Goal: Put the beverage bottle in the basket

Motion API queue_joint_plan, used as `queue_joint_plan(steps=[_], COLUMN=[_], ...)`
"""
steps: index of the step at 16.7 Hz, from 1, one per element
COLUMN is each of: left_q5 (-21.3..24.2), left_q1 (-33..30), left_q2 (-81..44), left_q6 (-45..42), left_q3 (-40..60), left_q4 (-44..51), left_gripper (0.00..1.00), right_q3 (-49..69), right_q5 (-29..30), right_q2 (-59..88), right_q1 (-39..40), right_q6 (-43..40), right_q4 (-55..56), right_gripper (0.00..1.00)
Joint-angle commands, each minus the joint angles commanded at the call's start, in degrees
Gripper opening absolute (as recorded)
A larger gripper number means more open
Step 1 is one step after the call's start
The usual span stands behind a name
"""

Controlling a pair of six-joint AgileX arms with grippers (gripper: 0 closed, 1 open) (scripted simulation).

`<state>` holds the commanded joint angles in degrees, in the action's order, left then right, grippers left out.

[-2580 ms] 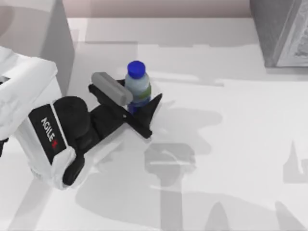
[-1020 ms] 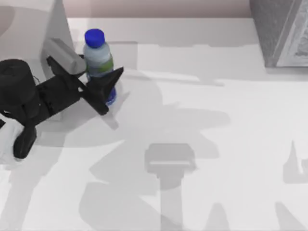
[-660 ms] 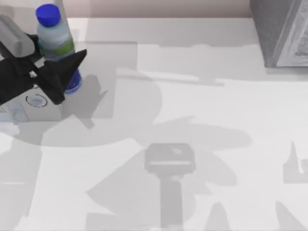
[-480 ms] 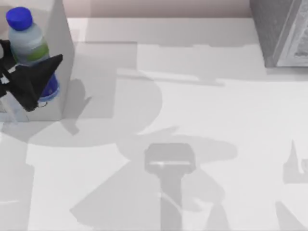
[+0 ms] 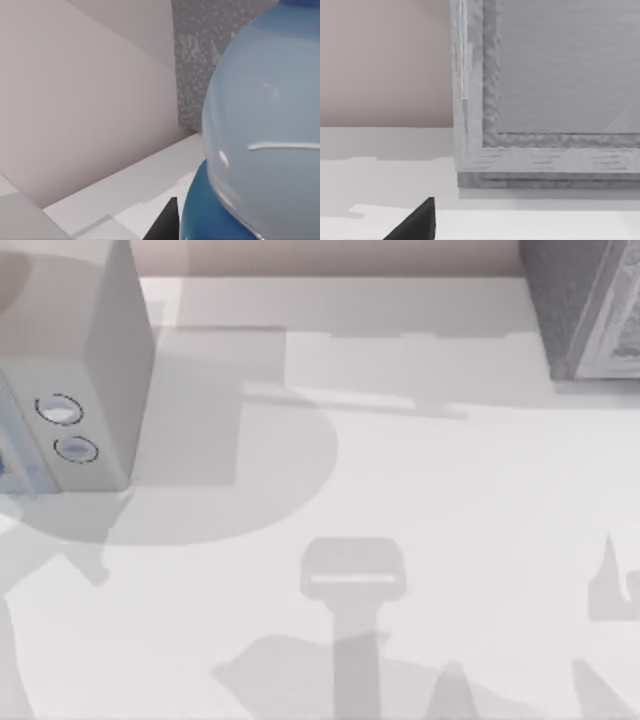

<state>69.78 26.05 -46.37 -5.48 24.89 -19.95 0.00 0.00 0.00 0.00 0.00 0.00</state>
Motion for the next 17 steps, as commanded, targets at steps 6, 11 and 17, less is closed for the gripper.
queue_joint_plan(steps=[6, 11, 17], left_q5=[8.7, 8.6, 10.3], left_q1=[6.2, 5.9, 5.9], left_q2=[10.0, 9.8, 2.6], left_q6=[-0.5, -0.6, -2.7], left_q3=[-4.6, -4.5, 7.0], left_q4=[9.5, 9.3, 16.5], left_gripper=[0.0, 0.0, 0.0], right_q3=[0.0, 0.0, 0.0], right_q5=[0.0, 0.0, 0.0], right_q2=[0.0, 0.0, 0.0], right_q1=[0.0, 0.0, 0.0], right_q6=[0.0, 0.0, 0.0], right_q4=[0.0, 0.0, 0.0], right_gripper=[1.0, 1.0, 1.0])
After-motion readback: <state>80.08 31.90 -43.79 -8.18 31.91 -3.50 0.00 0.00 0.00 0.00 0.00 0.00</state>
